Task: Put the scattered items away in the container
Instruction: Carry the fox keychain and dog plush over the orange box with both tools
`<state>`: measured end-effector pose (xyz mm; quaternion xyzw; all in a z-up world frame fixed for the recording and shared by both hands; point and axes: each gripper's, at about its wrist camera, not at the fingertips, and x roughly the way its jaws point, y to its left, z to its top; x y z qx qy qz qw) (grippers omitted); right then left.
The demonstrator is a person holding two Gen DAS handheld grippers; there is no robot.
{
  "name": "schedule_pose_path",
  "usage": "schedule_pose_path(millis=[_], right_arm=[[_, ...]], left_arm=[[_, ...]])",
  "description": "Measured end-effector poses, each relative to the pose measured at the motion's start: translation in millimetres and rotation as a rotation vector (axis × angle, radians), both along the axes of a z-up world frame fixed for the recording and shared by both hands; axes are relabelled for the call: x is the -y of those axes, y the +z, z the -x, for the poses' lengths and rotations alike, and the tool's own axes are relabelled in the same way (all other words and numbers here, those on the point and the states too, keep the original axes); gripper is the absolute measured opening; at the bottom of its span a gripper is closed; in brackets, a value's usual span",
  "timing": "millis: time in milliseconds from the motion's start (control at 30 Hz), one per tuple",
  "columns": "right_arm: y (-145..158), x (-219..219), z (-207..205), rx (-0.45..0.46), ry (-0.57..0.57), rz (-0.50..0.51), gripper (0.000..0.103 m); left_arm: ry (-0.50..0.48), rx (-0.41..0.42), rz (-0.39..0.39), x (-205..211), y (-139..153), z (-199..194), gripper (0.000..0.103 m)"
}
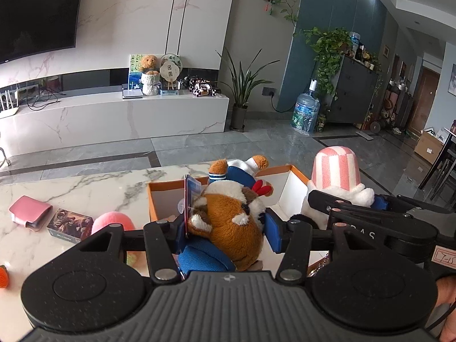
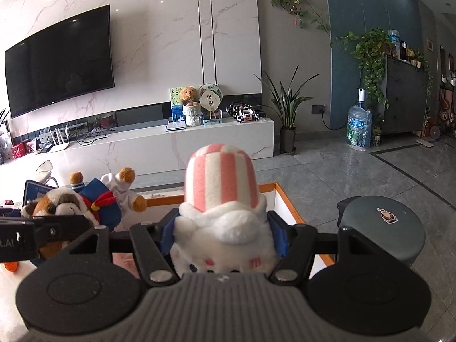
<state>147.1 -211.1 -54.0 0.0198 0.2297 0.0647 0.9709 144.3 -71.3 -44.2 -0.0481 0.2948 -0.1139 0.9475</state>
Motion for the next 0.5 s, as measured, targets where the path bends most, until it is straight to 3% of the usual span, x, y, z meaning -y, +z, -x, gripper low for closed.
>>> schedule_pose_path(millis=[367,500], right_arm=[[-33,25,-99,-0.29,0.132,-0.071,0.067],[-45,24,-125,-0.365,0.146,-0.04,0.067]], left_arm=[[-0.03,-0.151,0.008,23,-35,-53,0.061],[-0.034,-0.203,0.02,25,-45,-66,0.061]])
